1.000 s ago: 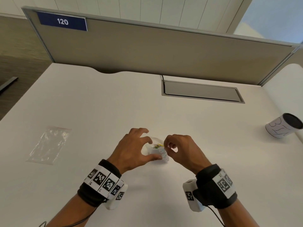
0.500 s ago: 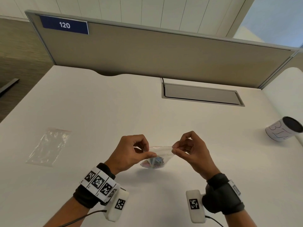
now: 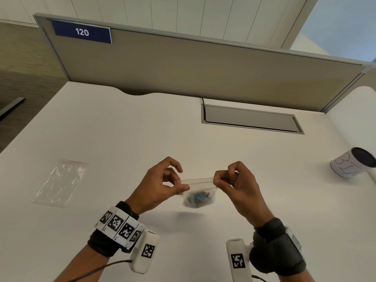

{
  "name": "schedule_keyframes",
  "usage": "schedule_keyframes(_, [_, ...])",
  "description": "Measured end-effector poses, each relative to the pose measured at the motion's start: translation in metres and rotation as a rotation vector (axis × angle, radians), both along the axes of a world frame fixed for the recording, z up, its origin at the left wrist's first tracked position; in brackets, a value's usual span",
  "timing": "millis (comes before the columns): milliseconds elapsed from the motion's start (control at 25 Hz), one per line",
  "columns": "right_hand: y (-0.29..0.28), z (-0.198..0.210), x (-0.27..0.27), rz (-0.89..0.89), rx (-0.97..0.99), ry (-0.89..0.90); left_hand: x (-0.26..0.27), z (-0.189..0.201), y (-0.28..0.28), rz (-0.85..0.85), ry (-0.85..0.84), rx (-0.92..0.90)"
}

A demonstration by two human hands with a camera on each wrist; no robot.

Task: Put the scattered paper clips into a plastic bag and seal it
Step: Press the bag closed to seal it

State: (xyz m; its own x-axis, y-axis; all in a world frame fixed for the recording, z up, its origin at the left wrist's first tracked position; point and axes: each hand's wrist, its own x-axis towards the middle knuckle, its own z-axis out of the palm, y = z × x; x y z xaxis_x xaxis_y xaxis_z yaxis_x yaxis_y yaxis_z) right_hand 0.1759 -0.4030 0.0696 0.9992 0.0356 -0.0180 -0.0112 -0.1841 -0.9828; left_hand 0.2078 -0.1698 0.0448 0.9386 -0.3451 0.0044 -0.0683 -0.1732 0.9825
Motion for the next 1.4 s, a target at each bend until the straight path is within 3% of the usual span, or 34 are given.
schedule_keyframes(320, [0.009,0.019,-0.004,0.082,-0.363,-0.177,0.008,0.009,-0.029,-0.158,-0.330,0.293])
schedule_keyframes(840, [0.008,0.020,-0.005,0.043,-0.309,-0.176,0.004,0.005,-0.044,-0.017,-0.509,0.334])
schedule_keyframes(1040, [0.005,0.022,-0.003,0.025,-0.296,-0.173,0.009,0.008,-0.039,0.008,-0.448,0.200])
schedule_keyframes(1400, [0.005,0.020,0.000,0.011,-0.238,-0.198,0.009,0.008,-0.044,0.003,-0.471,0.270])
